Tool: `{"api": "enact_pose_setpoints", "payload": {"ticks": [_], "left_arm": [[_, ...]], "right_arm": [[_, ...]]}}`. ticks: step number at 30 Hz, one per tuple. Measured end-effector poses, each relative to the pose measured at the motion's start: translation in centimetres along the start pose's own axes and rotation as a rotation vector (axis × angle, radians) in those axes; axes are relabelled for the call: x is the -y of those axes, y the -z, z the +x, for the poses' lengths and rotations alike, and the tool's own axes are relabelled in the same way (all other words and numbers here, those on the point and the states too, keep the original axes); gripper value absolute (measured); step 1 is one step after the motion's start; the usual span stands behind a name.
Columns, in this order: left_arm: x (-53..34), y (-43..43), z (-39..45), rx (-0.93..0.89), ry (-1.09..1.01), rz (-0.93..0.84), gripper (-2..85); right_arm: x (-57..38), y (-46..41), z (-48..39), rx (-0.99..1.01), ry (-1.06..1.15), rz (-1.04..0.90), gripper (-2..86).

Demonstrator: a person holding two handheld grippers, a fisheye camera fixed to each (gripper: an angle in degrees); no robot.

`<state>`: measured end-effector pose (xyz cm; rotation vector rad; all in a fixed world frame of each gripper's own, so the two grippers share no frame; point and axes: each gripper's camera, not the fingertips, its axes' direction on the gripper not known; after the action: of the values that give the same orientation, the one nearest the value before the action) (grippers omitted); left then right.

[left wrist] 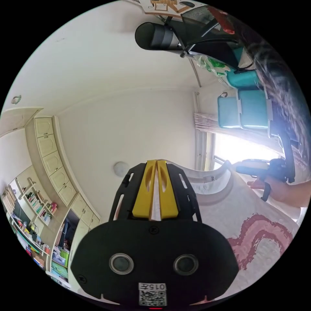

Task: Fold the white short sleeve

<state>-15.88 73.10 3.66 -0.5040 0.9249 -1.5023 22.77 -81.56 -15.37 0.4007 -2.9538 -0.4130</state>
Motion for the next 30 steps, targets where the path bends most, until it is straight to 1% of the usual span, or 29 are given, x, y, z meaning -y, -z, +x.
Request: {"api": "enact_pose_setpoints", "payload": {"ticks": [3, 5, 6, 8, 9, 10, 11, 12, 13, 14, 15, 16, 17, 18, 19, 20, 21, 23, 24, 25, 26, 27, 29, 30], "left_arm": [[-6.1, 0.3, 2.5, -0.011, 0.016, -0.092, -0.5], [-13.5, -0.2, 4.9, -0.026, 0.056, -0.19, -0.1], [-15.7, -0.4, 5.6, -0.029, 0.066, -0.22, 0.0], [-26.1, -1.6, 8.8, -0.035, 0.094, -0.376, 0.6], [-29.1, -1.8, 9.7, -0.036, 0.102, -0.42, 0.8], [-35.7, -2.3, 11.4, -0.046, 0.123, -0.517, 1.5], [-43.4, -2.9, 13.1, -0.057, 0.173, -0.648, 2.4], [-47.8, -3.2, 13.9, -0.054, 0.208, -0.742, 4.2], [-56.7, -3.7, 15.3, -0.046, 0.287, -0.974, 8.0], [-64.0, -2.8, 15.9, -0.033, 0.381, -1.165, 10.0], [-66.5, -1.6, 15.8, -0.023, 0.444, -1.214, 10.9], [-70.2, 1.5, 15.7, -0.037, 0.582, -1.213, 11.6], [-72.9, 4.5, 16.4, -0.123, 0.665, -1.181, 12.3], [-74.1, 5.7, 17.0, -0.158, 0.671, -1.191, 12.6], [-76.2, 7.7, 18.5, -0.196, 0.634, -1.273, 13.0], [-78.0, 9.8, 20.4, -0.245, 0.554, -1.354, 13.2], [-78.9, 10.9, 21.4, -0.263, 0.509, -1.394, 13.2], [-83.8, 15.8, 24.4, -0.268, 0.406, -1.6, 13.2], [-85.2, 17.1, 24.8, -0.264, 0.407, -1.651, 13.2], [-87.6, 19.9, 25.3, -0.257, 0.441, -1.72, 13.2], [-89.0, 22.9, 25.7, -0.26, 0.488, -1.731, 13.3], [-89.5, 24.6, 25.9, -0.259, 0.507, -1.725, 13.3], [-90.9, 30.7, 27.1, -0.236, 0.513, -1.727, 13.7], [-91.3, 32.2, 27.5, -0.23, 0.502, -1.74, 13.8]], "right_arm": [[-4.4, -4.5, -1.5, 0.02, 0.032, -0.087, -0.6], [-9.3, -9.1, -2.9, 0.04, 0.023, -0.188, -0.4], [-10.8, -10.3, -3.4, 0.043, 0.028, -0.216, -0.4], [-18.1, -16.5, -5.9, 0.052, 0.08, -0.376, 0.1], [-20.1, -18.3, -6.5, 0.066, 0.09, -0.429, 0.3], [-24.5, -22.3, -7.5, 0.11, 0.082, -0.554, 1.0], [-29.4, -26.7, -8.3, 0.177, 0.041, -0.724, 2.0], [-31.9, -28.7, -8.5, 0.213, 0.002, -0.825, 4.5], [-36.1, -32.2, -8.1, 0.276, -0.138, -1.015, 9.5], [-39.2, -34.4, -6.4, 0.347, -0.357, -1.114, 10.0], [-40.5, -35.0, -5.4, 0.37, -0.464, -1.121, 10.3], [-42.7, -35.7, -3.6, 0.42, -0.623, -1.107, 10.2], [-44.5, -36.3, -2.1, 0.463, -0.712, -1.111, 10.1], [-45.3, -36.6, -1.6, 0.485, -0.729, -1.123, 10.1], [-46.6, -36.8, -0.9, 0.536, -0.71, -1.156, 10.0], [-47.8, -36.5, -0.6, 0.566, -0.644, -1.196, 10.1], [-48.5, -36.3, -0.5, 0.568, -0.608, -1.218, 10.0], [-52.0, -34.6, 0.1, 0.574, -0.475, -1.295, 9.7], [-53.1, -34.1, 0.3, 0.579, -0.454, -1.322, 9.7], [-55.6, -33.4, 0.8, 0.577, -0.425, -1.395, 9.8], [-58.3, -32.7, 1.5, 0.567, -0.424, -1.465, 10.1], [-59.6, -32.4, 2.0, 0.559, -0.435, -1.494, 10.3], [-64.8, -31.4, 4.3, 0.502, -0.534, -1.587, 10.7], [-66.0, -31.2, 4.9, 0.492, -0.567, -1.607, 10.8]]}}
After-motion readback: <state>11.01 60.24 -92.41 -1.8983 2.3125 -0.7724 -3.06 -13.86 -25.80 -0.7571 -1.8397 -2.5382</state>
